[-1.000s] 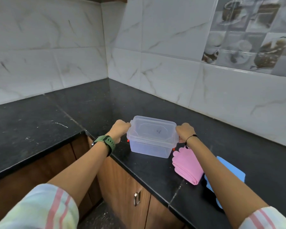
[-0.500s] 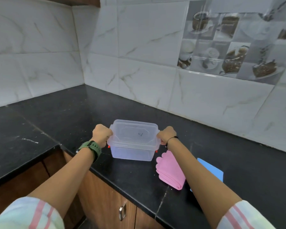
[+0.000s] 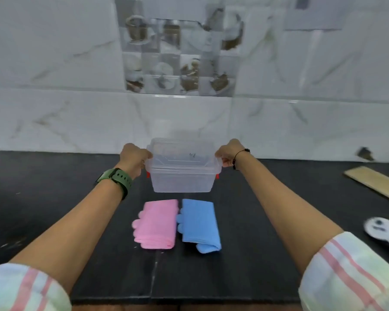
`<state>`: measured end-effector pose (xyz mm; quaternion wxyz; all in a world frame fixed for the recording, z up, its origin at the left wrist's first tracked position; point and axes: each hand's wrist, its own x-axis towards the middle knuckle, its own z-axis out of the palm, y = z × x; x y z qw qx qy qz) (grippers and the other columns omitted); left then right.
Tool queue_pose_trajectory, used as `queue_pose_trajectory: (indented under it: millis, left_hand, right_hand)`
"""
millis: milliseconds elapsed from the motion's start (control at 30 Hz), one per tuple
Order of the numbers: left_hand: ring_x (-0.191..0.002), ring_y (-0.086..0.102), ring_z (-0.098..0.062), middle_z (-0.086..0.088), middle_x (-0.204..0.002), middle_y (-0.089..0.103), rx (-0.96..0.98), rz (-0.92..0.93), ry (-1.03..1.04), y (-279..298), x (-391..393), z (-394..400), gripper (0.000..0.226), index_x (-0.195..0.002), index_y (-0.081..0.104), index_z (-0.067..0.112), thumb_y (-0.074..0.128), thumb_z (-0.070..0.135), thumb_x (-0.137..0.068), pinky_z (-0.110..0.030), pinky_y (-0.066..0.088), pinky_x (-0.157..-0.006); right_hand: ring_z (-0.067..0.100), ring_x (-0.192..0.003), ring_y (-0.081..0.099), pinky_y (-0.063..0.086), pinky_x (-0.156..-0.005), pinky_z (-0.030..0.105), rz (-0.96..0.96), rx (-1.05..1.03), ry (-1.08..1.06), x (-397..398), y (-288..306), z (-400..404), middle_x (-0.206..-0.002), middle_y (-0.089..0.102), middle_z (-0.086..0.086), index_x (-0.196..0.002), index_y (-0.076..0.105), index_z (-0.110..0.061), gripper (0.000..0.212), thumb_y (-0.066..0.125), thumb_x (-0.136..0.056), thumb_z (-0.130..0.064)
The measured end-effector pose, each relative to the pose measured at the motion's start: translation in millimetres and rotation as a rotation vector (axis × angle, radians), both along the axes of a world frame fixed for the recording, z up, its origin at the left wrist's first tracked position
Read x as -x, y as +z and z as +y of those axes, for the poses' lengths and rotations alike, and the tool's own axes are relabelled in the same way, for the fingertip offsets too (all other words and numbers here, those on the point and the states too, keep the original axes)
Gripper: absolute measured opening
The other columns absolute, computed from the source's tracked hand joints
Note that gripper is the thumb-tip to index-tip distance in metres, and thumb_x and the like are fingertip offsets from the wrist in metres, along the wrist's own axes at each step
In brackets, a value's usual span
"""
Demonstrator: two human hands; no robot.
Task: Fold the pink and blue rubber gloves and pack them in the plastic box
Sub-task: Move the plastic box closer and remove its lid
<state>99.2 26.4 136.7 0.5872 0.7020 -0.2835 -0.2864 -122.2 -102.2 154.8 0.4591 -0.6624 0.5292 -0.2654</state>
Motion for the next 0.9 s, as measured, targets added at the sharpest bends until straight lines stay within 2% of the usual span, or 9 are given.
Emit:
queue_pose_trajectory:
  millis: [100,233,367,433,500,600,633,767,900]
  left_hand:
    - [-0.074,0.050,-0.025,-0.013,-0.074,0.046,0.019,0.074,-0.153,-7.3,62.2,-35.1,0.016,-0.076,0.050,0.000,0.056,-0.014,-0.081,-0.039,0.044,-0.077]
    - [-0.067,0.052,-0.024,-0.018,-0.079,0.054,-0.007,0.158,-0.292,-23.5,124.4,-57.0,0.016,-0.098,0.055,-0.013,0.054,-0.015,-0.082,-0.034,0.046,-0.065]
    - [-0.096,0.054,-0.033,-0.039,-0.130,0.047,-0.042,0.191,-0.280,-48.9,158.4,-64.2,0.045,-0.123,0.043,-0.022,0.056,-0.012,-0.081,-0.039,0.050,-0.074]
    - [-0.101,0.057,-0.036,-0.035,-0.123,0.052,-0.088,0.182,-0.263,-59.8,168.0,-62.9,0.041,-0.120,0.046,-0.021,0.056,-0.010,-0.082,-0.044,0.051,-0.083]
    - [-0.096,0.058,-0.035,-0.025,-0.100,0.055,-0.137,0.185,-0.261,-70.4,171.9,-61.1,0.033,-0.114,0.050,-0.018,0.055,-0.009,-0.082,-0.053,0.051,-0.093]
    - [-0.092,0.056,-0.033,-0.021,-0.095,0.050,-0.155,0.196,-0.251,-80.7,174.4,-54.7,0.006,-0.083,0.051,-0.006,0.055,-0.010,-0.082,-0.056,0.049,-0.095]
    - [-0.091,0.055,-0.032,-0.021,-0.097,0.050,-0.164,0.191,-0.234,-85.2,174.4,-54.1,0.016,-0.074,0.046,0.000,0.056,-0.010,-0.082,-0.055,0.049,-0.095]
    - [-0.084,0.049,-0.029,-0.018,-0.093,0.047,-0.206,0.113,-0.173,-96.1,177.3,-50.4,0.025,-0.066,0.041,0.003,0.056,-0.008,-0.082,-0.039,0.049,-0.077]
    - [-0.065,0.042,-0.025,-0.011,-0.070,0.042,-0.239,0.093,-0.194,-96.0,174.1,-53.3,0.026,-0.063,0.042,0.003,0.056,-0.007,-0.083,-0.030,0.039,-0.063]
  right_hand:
    - [0.021,-0.066,0.048,0.049,-0.063,0.034,0.013,-0.002,-0.131,71.0,3.9,-8.5,-0.076,0.046,0.012,-0.068,0.042,-0.006,0.025,0.052,-0.082,0.011]
    - [0.020,-0.064,0.047,0.043,-0.052,0.031,0.102,-0.040,-0.254,136.9,-4.9,-8.2,-0.071,0.046,0.010,-0.068,0.045,-0.005,0.023,0.050,-0.082,0.012]
    - [0.022,-0.068,0.051,0.047,-0.068,0.035,0.149,-0.093,-0.328,167.0,-31.1,-5.4,-0.067,0.047,0.011,-0.065,0.044,-0.004,0.022,0.048,-0.081,0.011]
    - [0.023,-0.065,0.052,0.049,-0.072,0.036,0.182,-0.098,-0.354,173.8,-44.0,-3.6,-0.066,0.048,0.012,-0.074,0.049,-0.004,0.014,0.049,-0.082,0.008]
    - [0.022,-0.060,0.050,0.052,-0.074,0.038,0.210,-0.103,-0.367,178.1,-56.3,-3.6,-0.066,0.048,0.012,-0.087,0.054,-0.006,0.016,0.048,-0.082,0.009]
    - [0.022,-0.060,0.050,0.051,-0.072,0.036,0.251,-0.125,-0.372,178.3,-72.3,-2.8,-0.065,0.047,0.011,-0.075,0.047,-0.003,0.013,0.048,-0.082,0.008]
    - [0.023,-0.061,0.049,0.049,-0.070,0.035,0.267,-0.131,-0.374,177.8,-77.7,-2.9,-0.063,0.046,0.011,-0.069,0.046,-0.002,0.016,0.048,-0.081,0.008]
    - [0.019,-0.051,0.038,0.041,-0.059,0.031,0.292,-0.145,-0.378,173.7,-92.0,-5.9,-0.059,0.038,0.009,-0.059,0.039,-0.007,0.025,0.047,-0.079,0.006]
    - [0.018,-0.048,0.037,0.037,-0.046,0.027,0.321,-0.154,-0.381,171.8,-90.3,-12.0,-0.057,0.038,0.009,-0.058,0.040,-0.008,0.026,0.046,-0.078,0.006]
